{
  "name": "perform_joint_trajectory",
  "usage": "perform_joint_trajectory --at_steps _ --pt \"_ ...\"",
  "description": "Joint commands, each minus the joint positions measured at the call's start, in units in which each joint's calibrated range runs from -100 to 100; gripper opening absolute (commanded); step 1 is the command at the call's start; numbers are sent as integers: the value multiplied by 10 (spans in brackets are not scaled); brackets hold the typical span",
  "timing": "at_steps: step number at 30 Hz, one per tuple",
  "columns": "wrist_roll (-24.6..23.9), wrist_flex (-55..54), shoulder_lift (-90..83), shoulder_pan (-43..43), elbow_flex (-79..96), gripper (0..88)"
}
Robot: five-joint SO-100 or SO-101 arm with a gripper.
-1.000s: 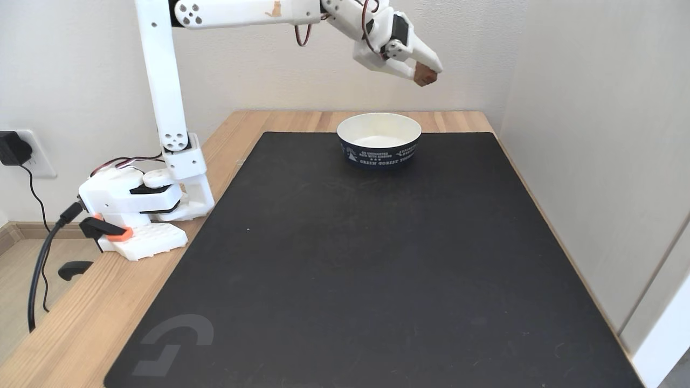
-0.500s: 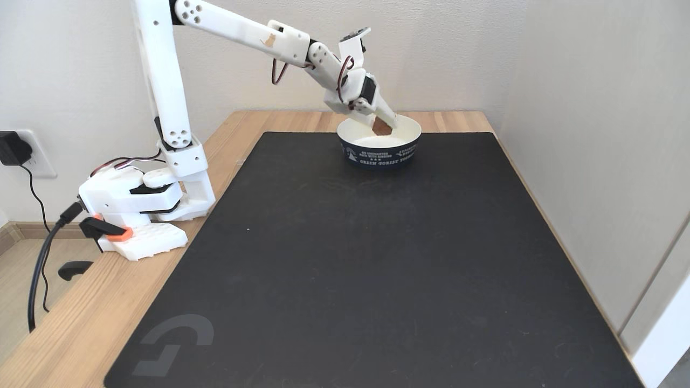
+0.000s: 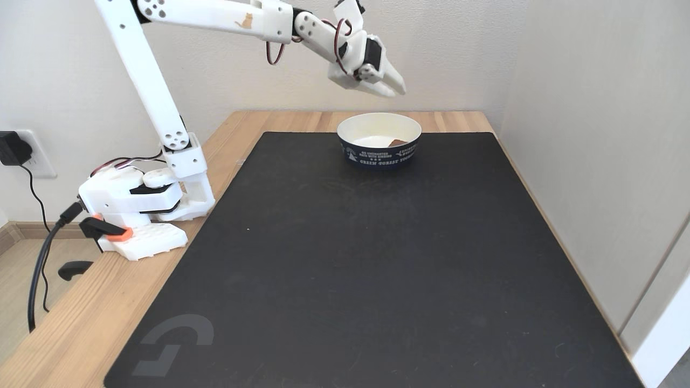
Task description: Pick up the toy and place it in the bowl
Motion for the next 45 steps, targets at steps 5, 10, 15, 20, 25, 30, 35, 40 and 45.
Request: perform_joint_trajectory --at_steps 5,10,15,20,25,30,35,40,45 --pt "156 -10 -333 208 270 26" --pt "253 -13 -551 334 534 29" --pt "274 7 -747 356 709 30" --pt "275 147 -903 354 792 26" --pt "275 240 -948 357 789 29" --pt "347 299 -948 351 787 30" --pt "348 298 -948 351 785 25" --pt "348 298 -948 351 785 25" --pt "348 298 -947 351 785 25"
